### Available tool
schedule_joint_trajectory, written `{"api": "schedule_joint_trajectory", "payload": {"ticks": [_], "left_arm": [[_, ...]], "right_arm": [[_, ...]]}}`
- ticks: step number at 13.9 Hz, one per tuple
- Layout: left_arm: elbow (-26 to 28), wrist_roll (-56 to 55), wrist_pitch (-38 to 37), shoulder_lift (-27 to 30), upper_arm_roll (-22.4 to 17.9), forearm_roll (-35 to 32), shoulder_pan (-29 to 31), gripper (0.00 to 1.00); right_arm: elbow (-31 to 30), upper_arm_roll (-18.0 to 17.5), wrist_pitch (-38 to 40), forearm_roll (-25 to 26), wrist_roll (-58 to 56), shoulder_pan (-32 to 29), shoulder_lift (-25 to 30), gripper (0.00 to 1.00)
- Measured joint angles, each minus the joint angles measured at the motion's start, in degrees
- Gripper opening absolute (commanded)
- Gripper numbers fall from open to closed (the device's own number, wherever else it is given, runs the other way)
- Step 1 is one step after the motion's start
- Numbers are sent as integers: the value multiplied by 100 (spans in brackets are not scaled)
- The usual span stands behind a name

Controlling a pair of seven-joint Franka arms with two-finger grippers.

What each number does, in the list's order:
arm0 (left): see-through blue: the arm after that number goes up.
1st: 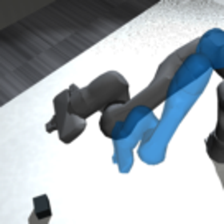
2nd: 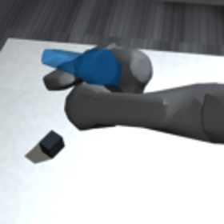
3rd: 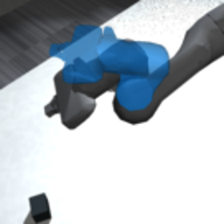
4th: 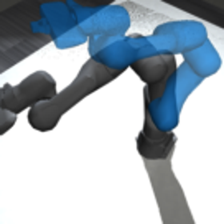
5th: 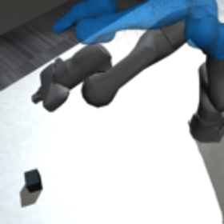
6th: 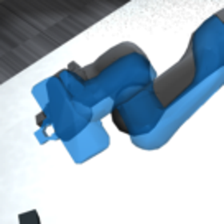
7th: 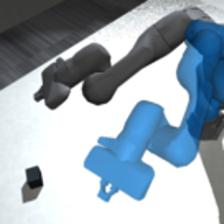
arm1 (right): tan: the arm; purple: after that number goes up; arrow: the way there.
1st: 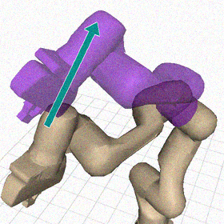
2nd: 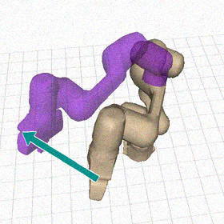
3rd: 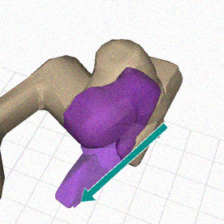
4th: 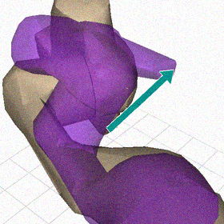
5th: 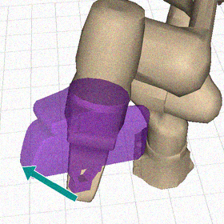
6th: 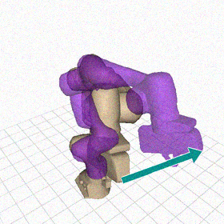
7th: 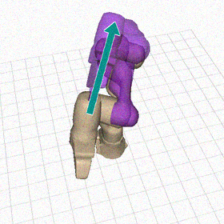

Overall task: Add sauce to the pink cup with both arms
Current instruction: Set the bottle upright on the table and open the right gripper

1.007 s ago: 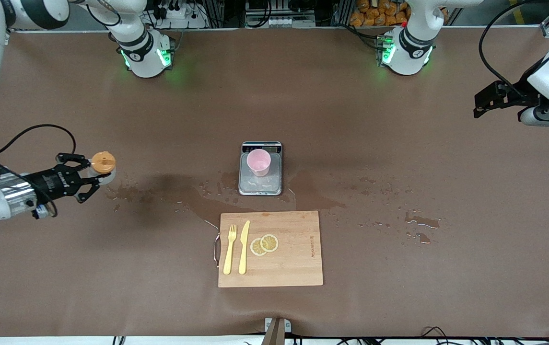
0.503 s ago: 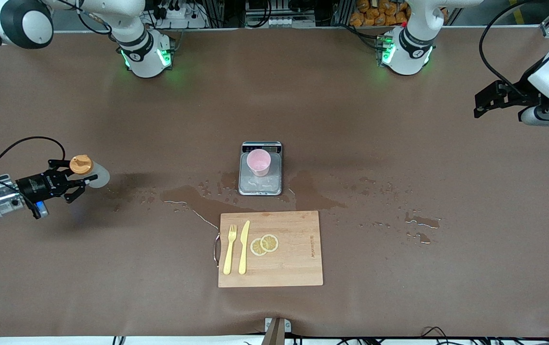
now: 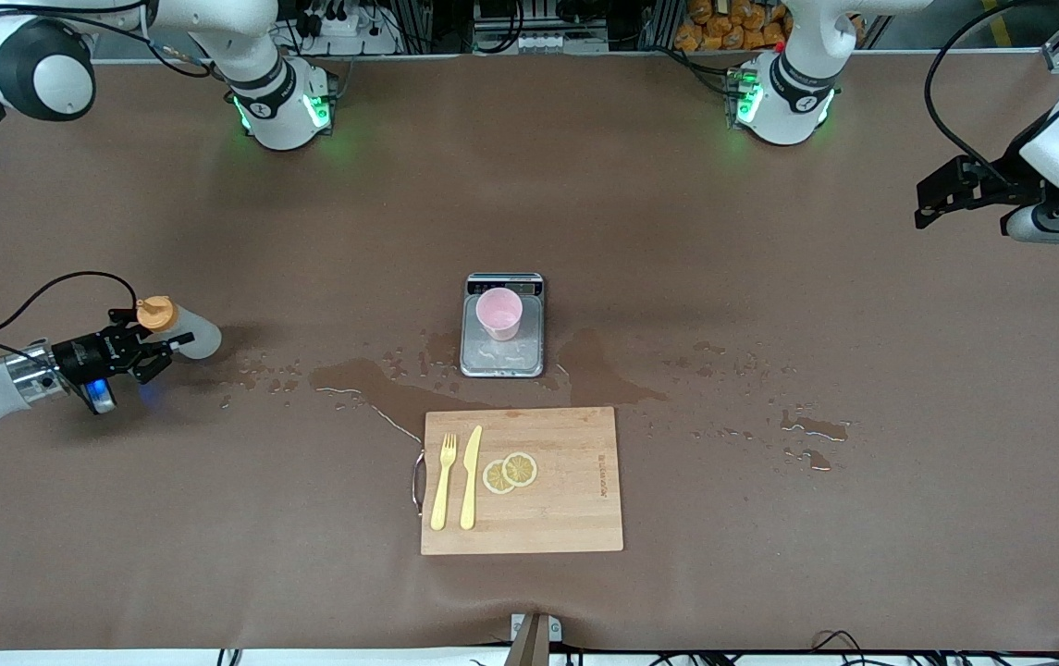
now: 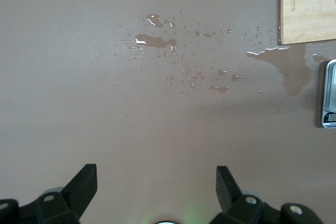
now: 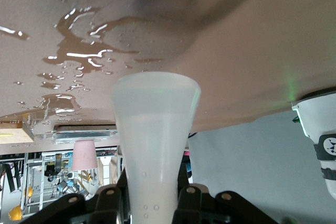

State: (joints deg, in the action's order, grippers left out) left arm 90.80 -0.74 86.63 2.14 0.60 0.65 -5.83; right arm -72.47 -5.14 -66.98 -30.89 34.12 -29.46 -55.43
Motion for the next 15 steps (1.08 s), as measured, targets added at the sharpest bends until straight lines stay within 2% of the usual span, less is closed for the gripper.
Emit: {"api": "schedule_joint_trajectory", "payload": {"ticks": [5, 6, 7, 8, 9, 15], "left_arm": [[1, 0, 0, -5, -24, 0, 13, 100], [1, 0, 0, -4, -23, 0, 12, 100], [1, 0, 1, -5, -22, 0, 11, 100], [1, 0, 1, -5, -18, 0, 6, 100], [1, 0, 1, -5, -13, 0, -1, 100], [1, 0, 1, -5, -3, 0, -10, 100]], "right_arm": [[-25, 2, -125, 2, -417, -101, -309, 0], [-25, 3, -146, 6, -424, -101, -343, 6], [-24, 6, -180, 10, -426, -105, -367, 45], [-24, 11, -209, 10, -428, -117, -375, 89], [-22, 13, -214, 10, -450, -144, -376, 100], [221, -26, -158, 4, -568, -233, -304, 100]]}}
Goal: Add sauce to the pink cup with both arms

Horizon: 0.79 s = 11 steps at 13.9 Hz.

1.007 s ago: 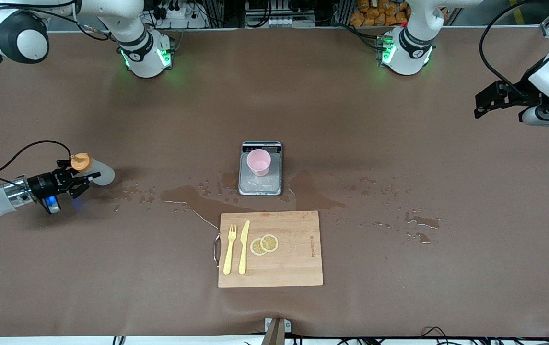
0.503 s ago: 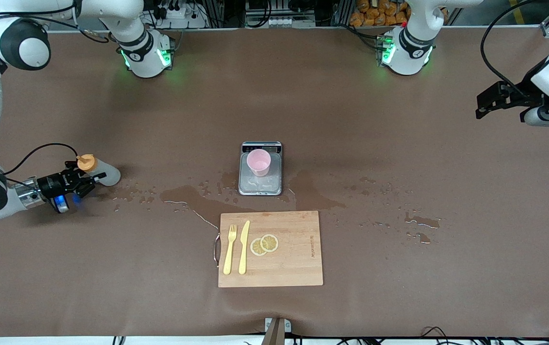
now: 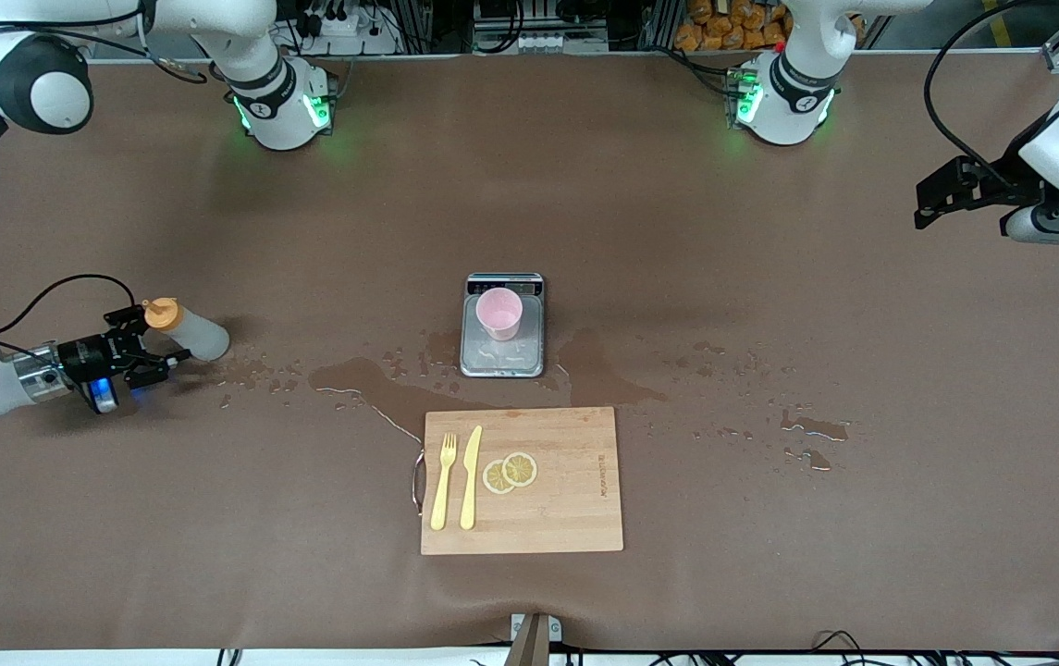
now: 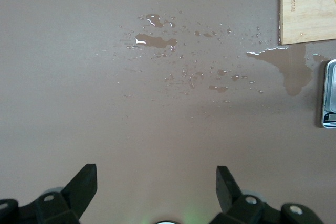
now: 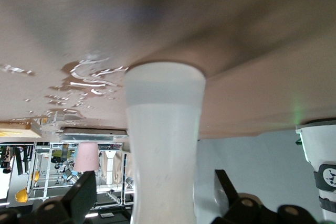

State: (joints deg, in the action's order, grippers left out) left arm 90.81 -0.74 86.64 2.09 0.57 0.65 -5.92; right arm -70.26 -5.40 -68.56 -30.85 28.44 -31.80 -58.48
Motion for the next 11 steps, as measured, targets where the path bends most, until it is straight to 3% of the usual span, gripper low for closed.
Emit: {"api": "schedule_joint_trajectory", "payload": {"ticks": [7, 11], "left_arm": [[0, 0, 81, 0, 3, 0, -2, 100], [0, 0, 87, 0, 7, 0, -5, 100]], "right_arm": [[908, -100, 701, 108, 732, 311, 636, 100], [1121, -111, 998, 156, 775, 500, 1161, 100]]}}
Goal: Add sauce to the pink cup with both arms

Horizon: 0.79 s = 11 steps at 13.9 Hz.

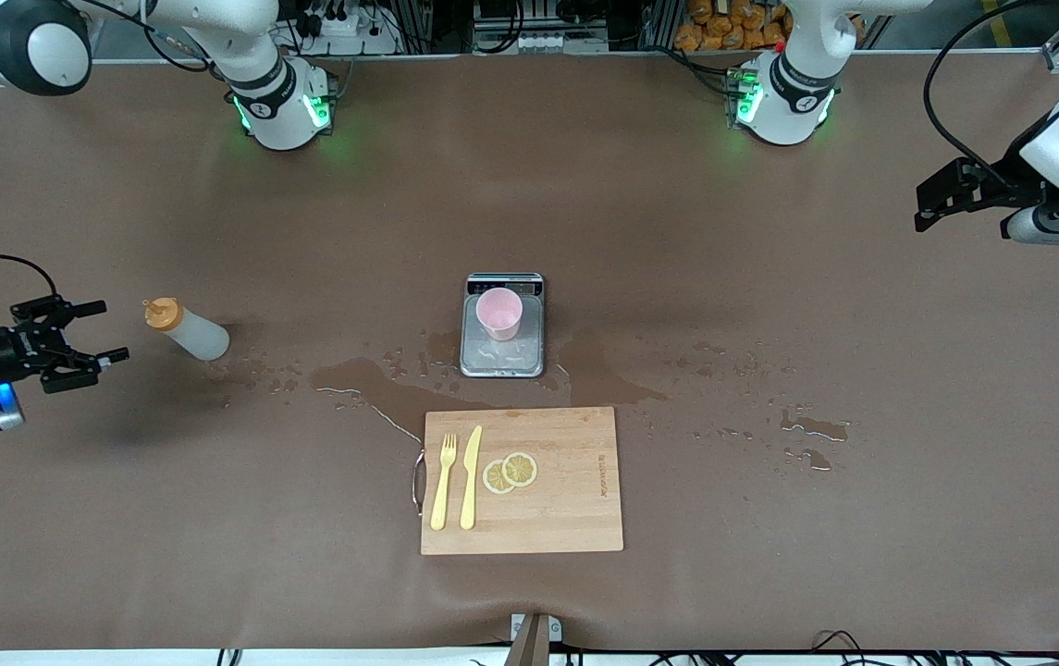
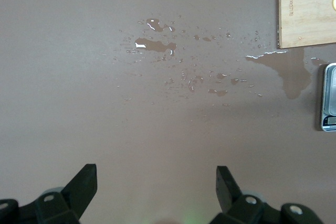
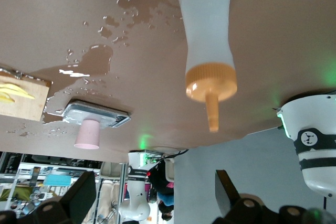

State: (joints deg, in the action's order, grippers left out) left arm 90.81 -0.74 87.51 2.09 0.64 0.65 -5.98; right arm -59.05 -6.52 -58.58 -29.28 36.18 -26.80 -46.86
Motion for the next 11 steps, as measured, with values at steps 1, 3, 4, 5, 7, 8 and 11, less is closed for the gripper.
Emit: {"api": "schedule_joint_trajectory", "payload": {"ticks": [1, 3, 4, 5, 7, 8, 11], "left_arm": [[-1, 0, 1, 0, 3, 0, -2, 100], [-4, 0, 2, 0, 7, 0, -7, 100], [-4, 0, 3, 0, 8, 0, -8, 100], [-5, 0, 3, 0, 9, 0, -9, 100], [-5, 0, 3, 0, 10, 0, -10, 100], [-5, 0, 4, 0, 11, 0, -10, 100], [-5, 0, 3, 0, 13, 0, -11, 100]], "right_arm": [[21, -12, 31, 0, 0, 75, 155, 100], [76, -37, 67, 18, 0, 369, 553, 100], [92, -44, 72, 69, 16, 591, 790, 100], [95, -50, 74, 232, 31, 866, 1032, 100], [90, -57, 74, 752, 38, 1444, 1384, 100], [88, -56, 38, 956, 56, 1729, 1494, 100], [85, -51, -347, 1177, 125, 2375, 1707, 100]]}}
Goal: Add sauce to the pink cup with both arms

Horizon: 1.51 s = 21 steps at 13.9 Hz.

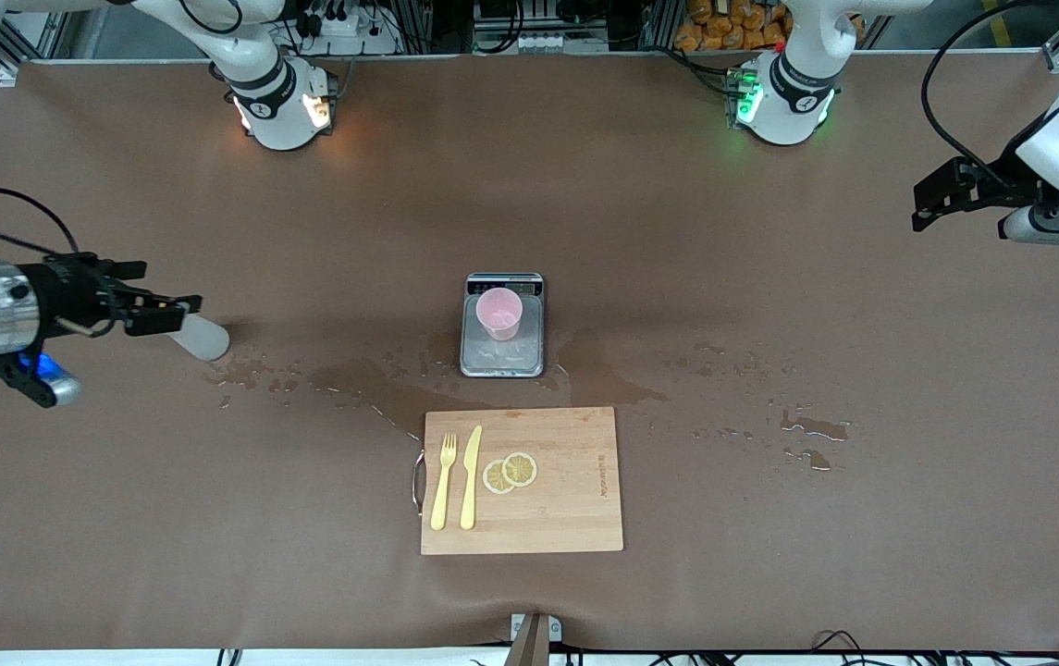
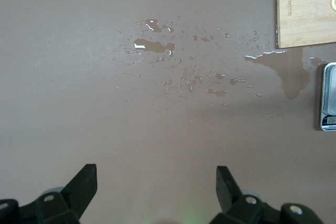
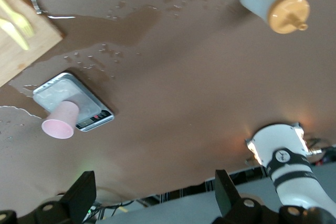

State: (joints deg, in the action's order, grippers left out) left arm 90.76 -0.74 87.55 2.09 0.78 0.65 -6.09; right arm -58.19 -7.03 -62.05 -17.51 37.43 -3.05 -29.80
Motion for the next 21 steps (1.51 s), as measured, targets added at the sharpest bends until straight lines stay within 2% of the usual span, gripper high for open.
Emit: {"api": "schedule_joint_trajectory", "payload": {"ticks": [4, 7, 11, 16, 18, 21], "left_arm": [[0, 0, 0, 0, 3, 0, 0, 100], [-1, 0, 0, 0, 3, 0, 0, 100], [-5, 0, 0, 0, 16, 0, -1, 100], [-14, 0, 0, 0, 98, 0, -3, 100], [-15, 0, 0, 0, 98, 0, -3, 100], [-16, 0, 0, 0, 101, 0, -3, 100]], "right_arm": [[-12, 5, -279, 277, 28, 485, 250, 100], [-237, 29, -641, 447, -34, 512, 492, 100], [-1327, 124, -1258, 595, -1174, 310, 1424, 100], [-3184, 127, -2423, 792, -1945, 174, 2781, 100], [-3570, 125, -2716, 881, -2112, 174, 3029, 100], [-3659, 124, -2871, 1028, -2197, 174, 3116, 100]]}}
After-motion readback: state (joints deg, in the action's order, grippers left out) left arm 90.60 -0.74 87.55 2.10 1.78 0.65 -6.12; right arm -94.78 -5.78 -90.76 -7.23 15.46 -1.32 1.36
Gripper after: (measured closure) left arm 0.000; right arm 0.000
